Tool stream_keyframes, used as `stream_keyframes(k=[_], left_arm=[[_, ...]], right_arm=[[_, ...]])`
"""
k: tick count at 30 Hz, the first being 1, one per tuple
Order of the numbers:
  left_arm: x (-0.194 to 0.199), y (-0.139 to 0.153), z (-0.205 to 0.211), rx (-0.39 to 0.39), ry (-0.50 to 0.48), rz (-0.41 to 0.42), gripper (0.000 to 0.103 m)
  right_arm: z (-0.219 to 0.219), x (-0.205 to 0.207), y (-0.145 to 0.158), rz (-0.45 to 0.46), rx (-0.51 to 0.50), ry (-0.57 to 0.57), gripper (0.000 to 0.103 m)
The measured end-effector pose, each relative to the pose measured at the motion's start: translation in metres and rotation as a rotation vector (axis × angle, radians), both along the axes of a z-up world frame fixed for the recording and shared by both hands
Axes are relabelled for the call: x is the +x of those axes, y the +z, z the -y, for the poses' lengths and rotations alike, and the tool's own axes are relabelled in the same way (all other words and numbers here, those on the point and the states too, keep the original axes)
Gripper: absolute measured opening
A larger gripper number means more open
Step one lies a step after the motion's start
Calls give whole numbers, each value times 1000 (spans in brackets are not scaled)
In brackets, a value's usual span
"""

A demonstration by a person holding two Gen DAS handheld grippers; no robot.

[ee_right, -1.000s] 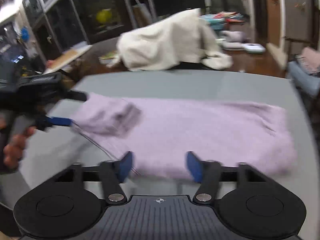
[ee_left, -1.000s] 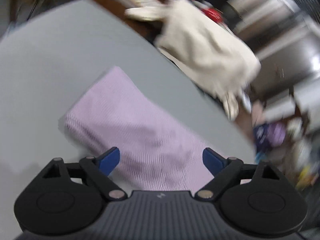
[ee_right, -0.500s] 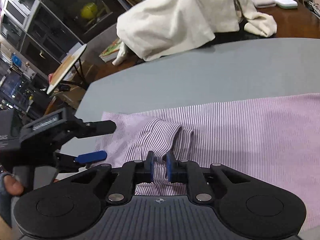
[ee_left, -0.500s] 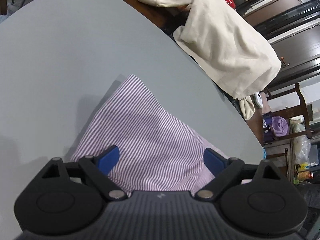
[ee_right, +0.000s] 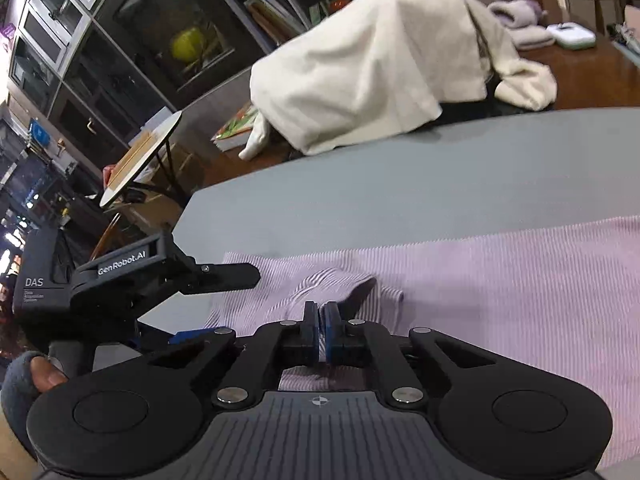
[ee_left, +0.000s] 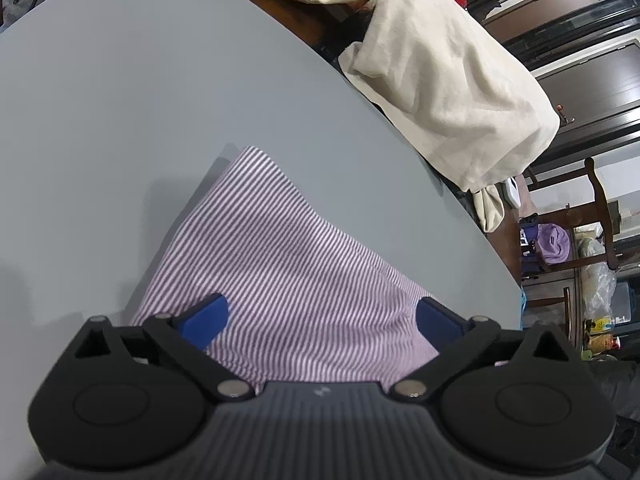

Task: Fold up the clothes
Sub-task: 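Close the right gripper on the sweater edge while the left gripper grasps the sweater end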

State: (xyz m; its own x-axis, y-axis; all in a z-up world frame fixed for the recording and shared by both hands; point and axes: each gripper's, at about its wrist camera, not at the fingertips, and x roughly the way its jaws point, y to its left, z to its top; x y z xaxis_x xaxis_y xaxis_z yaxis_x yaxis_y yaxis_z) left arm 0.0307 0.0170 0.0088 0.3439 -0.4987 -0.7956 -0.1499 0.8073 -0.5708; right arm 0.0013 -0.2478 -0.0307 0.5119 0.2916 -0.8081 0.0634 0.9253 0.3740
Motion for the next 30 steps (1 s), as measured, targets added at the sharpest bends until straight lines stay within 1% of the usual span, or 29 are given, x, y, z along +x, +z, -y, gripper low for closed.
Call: stream_keyframes(k=[2, 4, 5, 6, 7, 10, 11, 12, 13, 14, 15, 16, 18, 19, 20, 21, 22, 23, 26, 28, 30], left_arm=[[0, 1, 3, 16, -13, 3, 103], [-2, 2, 7, 40, -35, 13, 103], [-3, 3, 8, 48, -40, 15, 103], [-3, 3, 10, 56, -46, 18, 103], [-4, 3, 11, 63, -50, 21, 103], [-3, 3, 8, 44, -27, 9, 103], [-2, 2, 7, 36, -20, 4, 103], [-2, 2, 5, 27, -14, -1, 103], [-1, 2, 4, 18, -11, -6, 103], [-1, 1, 3, 16, -12, -6, 103], [-1, 1, 3, 14, -13, -6, 103], [-1, 1, 3, 13, -14, -6, 103], [-1, 1, 4, 17, -17, -5, 103], [-1, 2, 4, 20, -20, -4, 103], [-1, 2, 5, 23, -24, -3, 103], [-1, 2, 5, 24, -24, -5, 103], [0, 2, 5, 25, -25, -7, 103], [0, 2, 5, 24, -26, -7, 103], [0, 2, 6, 30, -32, -6, 103], [-1, 3, 11, 60, -58, 3, 103], [-1, 5, 16, 88, -80, 8, 103]], right_arm=[[4, -3, -2, -6, -14, -9, 1], [13, -6, -4, -19, -34, -53, 1], [20, -7, -7, -40, -32, -78, 1], [26, -8, -11, -63, -23, -87, 1], [29, -9, -12, -67, -5, -80, 1], [28, -8, -7, -28, 57, -46, 2], [25, -6, -5, -3, 66, -46, 7], [22, -2, -5, 5, 79, -48, 25], [21, 1, -7, -4, 90, -54, 38], [19, 5, -11, -22, 99, -63, 59], [18, 6, -13, -37, 95, -66, 61], [16, 7, -16, -53, 91, -69, 61], [12, 10, -21, -74, 82, -66, 60], [8, 12, -23, -66, 71, -48, 60], [5, 14, -24, -62, 65, -35, 57], [3, 15, -26, -72, 61, -28, 43], [-1, 19, -30, -93, 51, -14, 27], [-4, 20, -33, -106, 40, -2, 0], [-10, 13, -21, -65, -15, 23, 0], [-7, 6, -16, -77, -38, -4, 0], [-4, 1, -27, -113, -70, 7, 0]])
